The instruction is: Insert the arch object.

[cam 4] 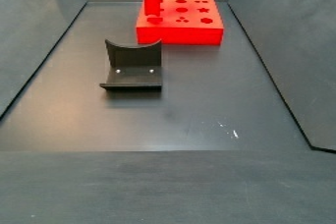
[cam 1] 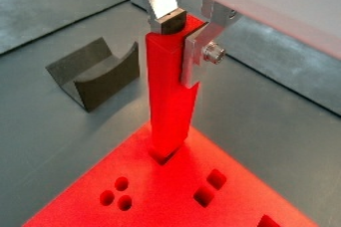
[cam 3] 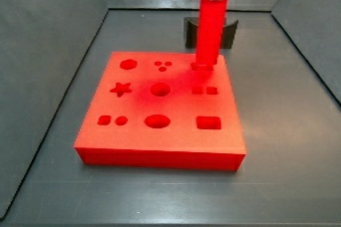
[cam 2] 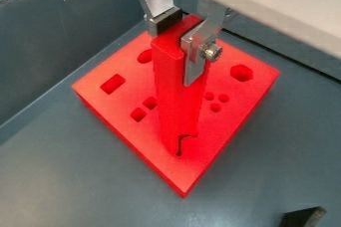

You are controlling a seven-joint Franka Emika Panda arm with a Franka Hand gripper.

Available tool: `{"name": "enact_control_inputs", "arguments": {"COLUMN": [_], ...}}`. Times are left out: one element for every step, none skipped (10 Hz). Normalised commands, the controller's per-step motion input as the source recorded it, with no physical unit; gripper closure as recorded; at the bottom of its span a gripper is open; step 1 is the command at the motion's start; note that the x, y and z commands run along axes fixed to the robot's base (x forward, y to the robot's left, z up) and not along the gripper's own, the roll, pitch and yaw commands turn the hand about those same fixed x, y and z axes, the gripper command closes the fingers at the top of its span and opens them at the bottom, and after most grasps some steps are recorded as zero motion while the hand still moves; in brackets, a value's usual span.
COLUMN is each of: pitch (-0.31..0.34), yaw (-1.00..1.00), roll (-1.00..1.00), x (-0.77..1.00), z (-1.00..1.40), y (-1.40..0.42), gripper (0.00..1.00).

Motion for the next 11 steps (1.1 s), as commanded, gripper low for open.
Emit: {"name": "enact_control_inputs", "arguments": {"pitch": [-0.036, -0.031, -0.019, 0.0, 0.0, 0.0, -0.011, -0.009, 0.0, 0.0, 0.0], "yaw": [0.0, 0.0, 0.0, 0.0, -0.08, -0.07, 0.0, 0.0, 0.0, 0.0, 0.0], "roll": [-0.02, -0.01, 0.0, 0.0, -0.03, -0.02, 0.0, 0.1, 0.11, 0.03, 0.02], "x": [0.0, 0.0, 0.0, -0.13, -0.21, -0.19, -0.12, -0.01, -0.02, 0.0, 0.0], "z": [-0.31, -0.28, -0.25, -0.2, -0.09, -0.07, -0.06, -0.04, -0.03, 0.0, 0.0], "y": [0.0, 0.0, 0.0, 0.07, 0.1, 0.05, 0.0, -0.06, -0.03, 0.0, 0.0], "gripper": [1.0, 1.0, 1.0, 1.0, 1.0, 1.0, 1.0, 1.0, 1.0, 1.0, 1.0]}}
